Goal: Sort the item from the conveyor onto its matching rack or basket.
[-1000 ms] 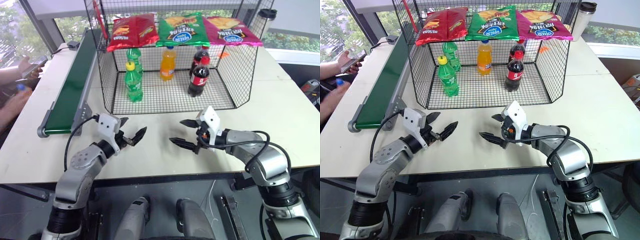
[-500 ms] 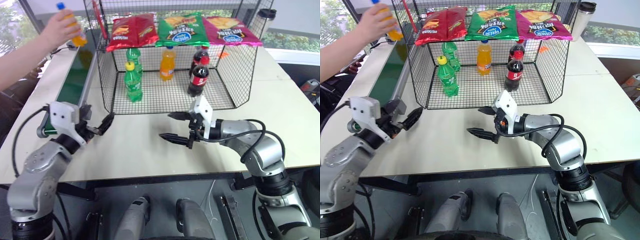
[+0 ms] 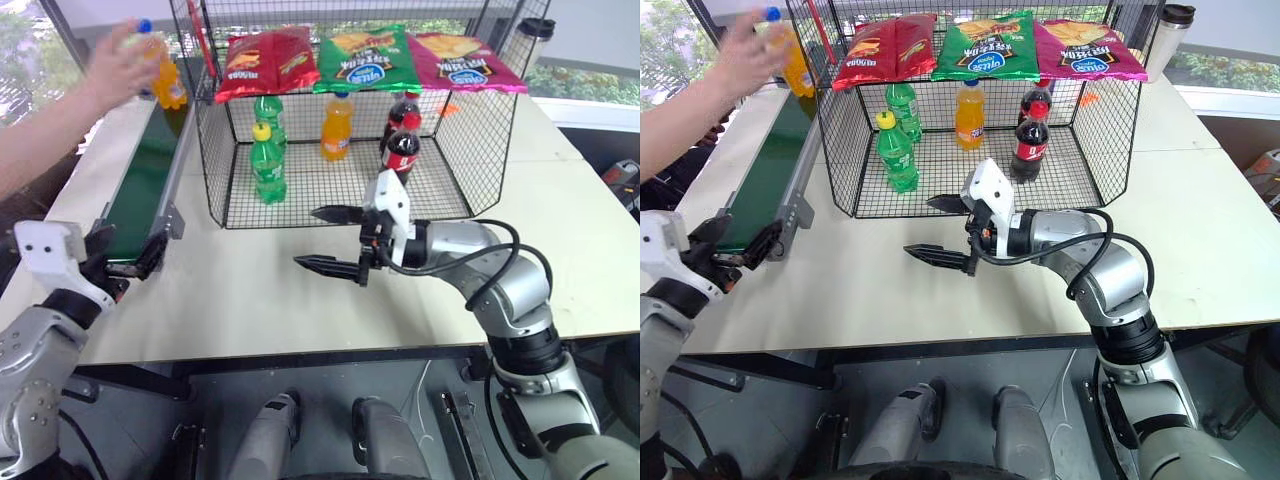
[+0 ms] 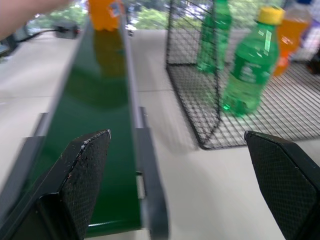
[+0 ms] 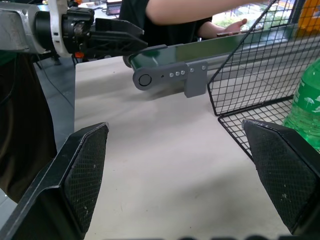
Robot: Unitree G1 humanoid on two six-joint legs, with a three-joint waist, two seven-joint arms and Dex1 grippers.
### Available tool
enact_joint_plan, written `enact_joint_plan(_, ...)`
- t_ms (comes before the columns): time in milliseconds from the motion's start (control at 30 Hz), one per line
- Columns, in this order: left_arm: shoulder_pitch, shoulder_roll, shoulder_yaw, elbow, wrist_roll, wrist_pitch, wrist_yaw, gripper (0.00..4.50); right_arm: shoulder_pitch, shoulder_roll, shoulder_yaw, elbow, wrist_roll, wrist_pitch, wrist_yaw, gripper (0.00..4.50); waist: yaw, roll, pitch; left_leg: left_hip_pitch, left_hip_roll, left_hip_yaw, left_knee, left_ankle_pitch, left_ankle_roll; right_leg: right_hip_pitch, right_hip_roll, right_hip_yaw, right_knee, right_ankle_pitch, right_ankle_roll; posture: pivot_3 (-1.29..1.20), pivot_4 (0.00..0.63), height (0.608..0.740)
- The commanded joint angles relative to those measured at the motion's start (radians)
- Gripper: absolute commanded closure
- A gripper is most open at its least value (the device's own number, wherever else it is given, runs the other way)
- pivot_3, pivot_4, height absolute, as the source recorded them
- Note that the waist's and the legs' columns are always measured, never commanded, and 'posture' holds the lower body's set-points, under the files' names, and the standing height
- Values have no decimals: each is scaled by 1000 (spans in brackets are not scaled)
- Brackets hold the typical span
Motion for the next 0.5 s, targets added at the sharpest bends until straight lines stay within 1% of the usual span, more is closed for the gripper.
enact_joint_plan(33, 6, 5, 65, 35, 9, -48, 17, 0, -12, -2, 2, -10, -3, -25, 6, 84, -1, 0, 0, 0, 0, 0, 0, 0, 0, 0, 0, 0, 0, 0, 0, 0, 150, 739)
enact_joint_plan(133, 4, 8, 85, 70, 4, -61, 22, 0, -5, -5, 5, -9, -5, -29, 5, 84, -1, 0, 0, 0, 0, 0, 0, 0, 0, -1, 0, 0, 0, 0, 0, 0, 150, 739)
enact_joint_plan(500, 5, 19, 61, 173, 82, -145, 20, 0, 21, -8, 12, -12, -16, -30, -5, 84, -2, 0, 0, -1, 0, 0, 0, 0, 0, -1, 0, 1, -1, 0, 0, 0, 150, 739)
